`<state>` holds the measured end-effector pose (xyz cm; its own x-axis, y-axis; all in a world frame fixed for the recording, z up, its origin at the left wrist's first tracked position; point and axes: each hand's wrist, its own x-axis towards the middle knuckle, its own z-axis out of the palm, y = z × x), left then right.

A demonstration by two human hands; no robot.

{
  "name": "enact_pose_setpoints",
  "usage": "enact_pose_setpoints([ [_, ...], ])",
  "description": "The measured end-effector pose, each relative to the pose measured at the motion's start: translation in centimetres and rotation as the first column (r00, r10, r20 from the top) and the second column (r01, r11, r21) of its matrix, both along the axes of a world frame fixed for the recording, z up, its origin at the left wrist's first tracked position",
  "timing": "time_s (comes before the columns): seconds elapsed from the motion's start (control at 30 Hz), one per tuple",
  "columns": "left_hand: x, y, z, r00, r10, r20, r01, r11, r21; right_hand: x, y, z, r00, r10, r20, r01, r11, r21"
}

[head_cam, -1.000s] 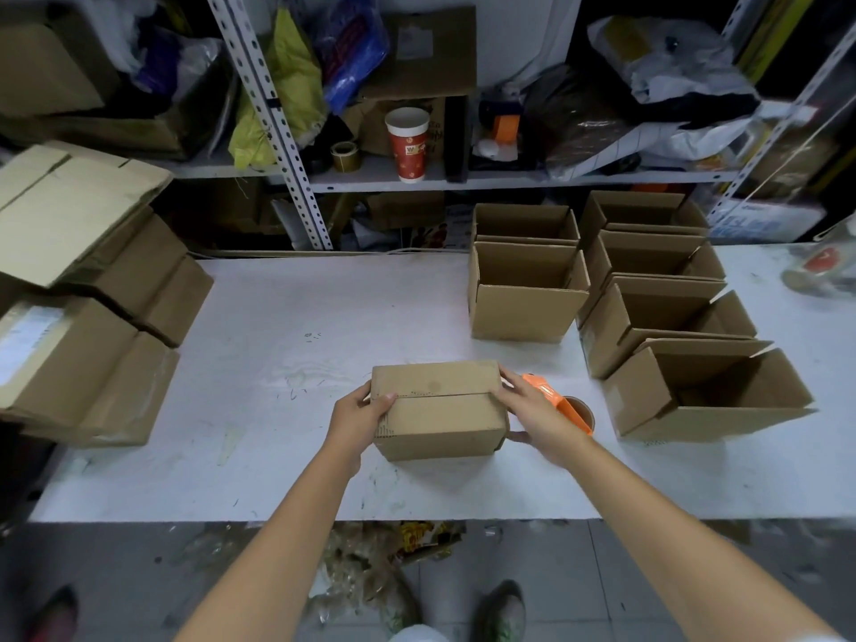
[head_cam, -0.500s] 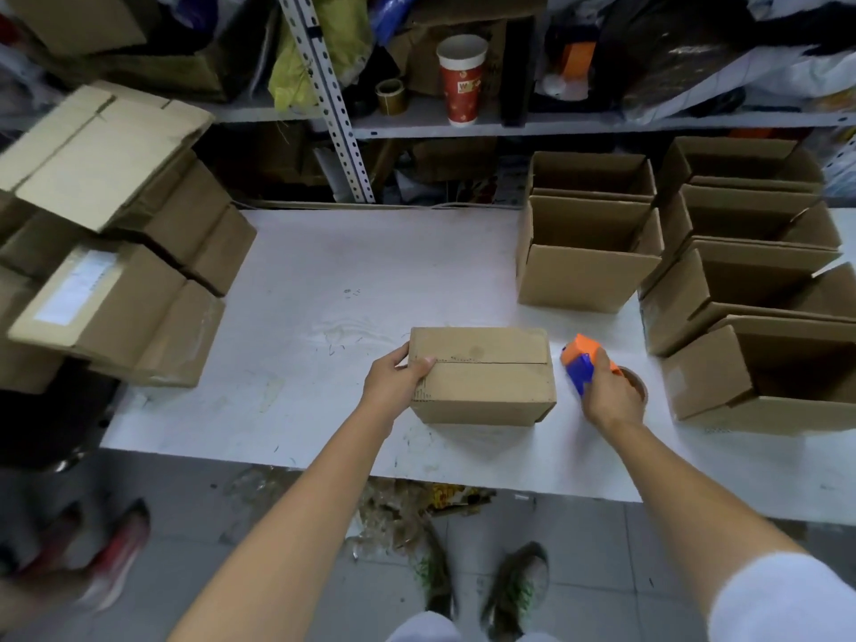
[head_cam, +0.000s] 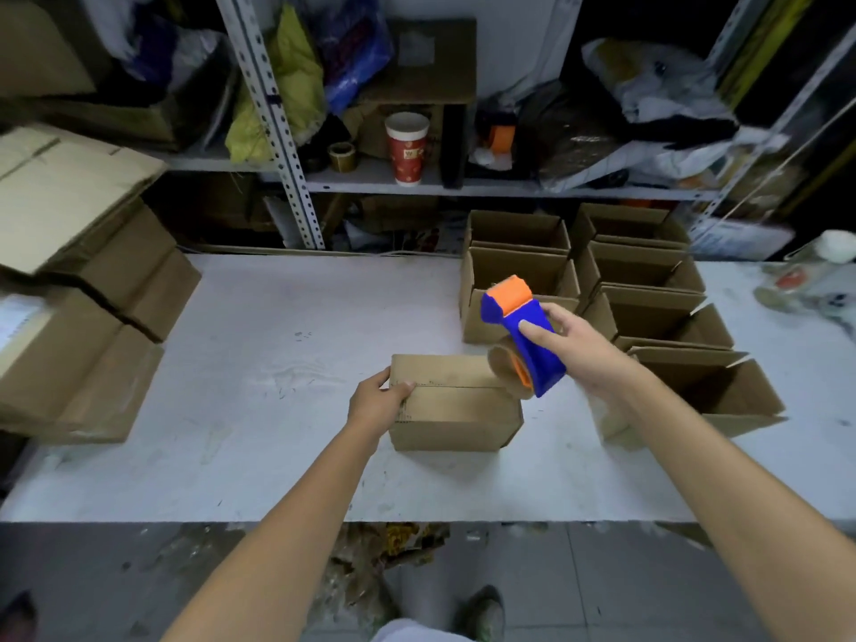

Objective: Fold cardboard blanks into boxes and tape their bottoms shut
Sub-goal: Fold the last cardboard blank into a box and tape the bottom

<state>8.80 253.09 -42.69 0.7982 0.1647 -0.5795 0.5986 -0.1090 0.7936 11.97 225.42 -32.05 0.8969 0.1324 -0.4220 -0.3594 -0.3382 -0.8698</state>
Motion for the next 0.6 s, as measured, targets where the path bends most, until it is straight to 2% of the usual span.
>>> enact_pose_setpoints([
  [0.13,0.2,0.0,0.0,1.000,-0.018,-0.012,0.018,0.999,0.047,1.8,3.1,0.4,0.949,0.305,-0.083,-0.315,0.938,-0.147],
  [0.23,0.2,0.1,0.1,0.998,-0.054,-0.030,0.056,0.997,0.061,2.8,4.2,-0.2,0.881,0.439,-0.175,-0.470,0.855,-0.219],
  [0.37,0.7,0.4,0.1,0.994,-0.104,-0.041,0.108,0.988,0.114,3.8,4.1,0.3,0.804,0.536,-0.257,-0.593,0.755,-0.281],
  [0.5,0.9,0.4,1.2,0.973,-0.211,-0.087,0.226,0.945,0.236,4.3,3.9,-0.1,0.760,0.588,-0.277,-0.649,0.708,-0.278],
  [0.6,0.9,0.7,3.5,0.984,-0.177,0.037,0.151,0.916,0.371,4.6,4.3,-0.4,0.747,0.608,-0.268,-0.665,0.685,-0.299],
])
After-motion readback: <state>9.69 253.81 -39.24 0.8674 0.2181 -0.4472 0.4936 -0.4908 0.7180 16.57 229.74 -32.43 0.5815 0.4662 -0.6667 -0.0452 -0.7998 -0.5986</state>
